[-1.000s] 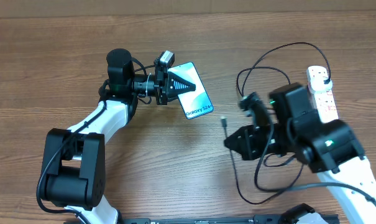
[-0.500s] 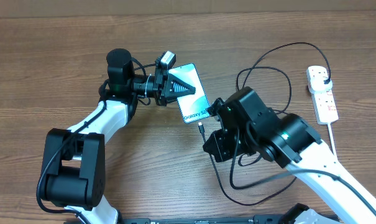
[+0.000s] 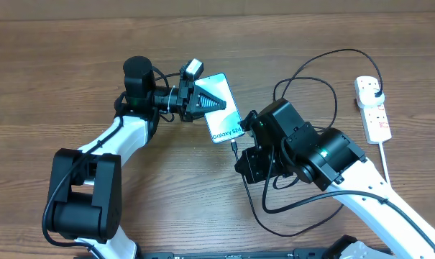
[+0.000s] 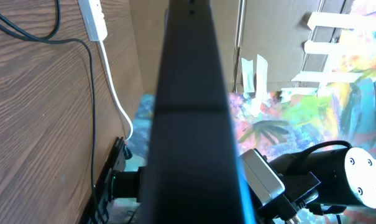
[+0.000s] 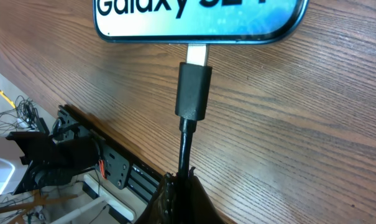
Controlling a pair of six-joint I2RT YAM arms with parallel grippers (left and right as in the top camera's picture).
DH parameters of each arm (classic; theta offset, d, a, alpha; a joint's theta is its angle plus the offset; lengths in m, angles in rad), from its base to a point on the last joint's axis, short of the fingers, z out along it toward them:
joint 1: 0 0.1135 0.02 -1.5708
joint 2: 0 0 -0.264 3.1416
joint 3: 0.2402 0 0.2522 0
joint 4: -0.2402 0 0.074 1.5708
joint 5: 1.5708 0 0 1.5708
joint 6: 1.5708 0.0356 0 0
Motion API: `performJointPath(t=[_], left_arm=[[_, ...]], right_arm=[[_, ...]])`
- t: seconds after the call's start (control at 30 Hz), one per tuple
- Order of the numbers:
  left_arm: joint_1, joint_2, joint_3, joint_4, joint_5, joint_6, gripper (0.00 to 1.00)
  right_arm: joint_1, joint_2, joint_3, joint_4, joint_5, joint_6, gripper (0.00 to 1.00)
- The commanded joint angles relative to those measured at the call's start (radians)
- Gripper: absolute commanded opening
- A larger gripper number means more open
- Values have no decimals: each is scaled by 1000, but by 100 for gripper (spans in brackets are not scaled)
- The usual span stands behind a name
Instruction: Plug charger to phone and switch on socket
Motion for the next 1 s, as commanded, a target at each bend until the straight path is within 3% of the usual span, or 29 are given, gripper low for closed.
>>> performJointPath(t=[0.0, 0.97], left_arm=[[-5, 2, 24, 8, 26, 31, 4], [-5, 2, 24, 8, 27, 32, 4]], right_arm=[[4, -8, 0, 6, 5, 8, 4], [4, -8, 0, -3, -8, -84, 4]])
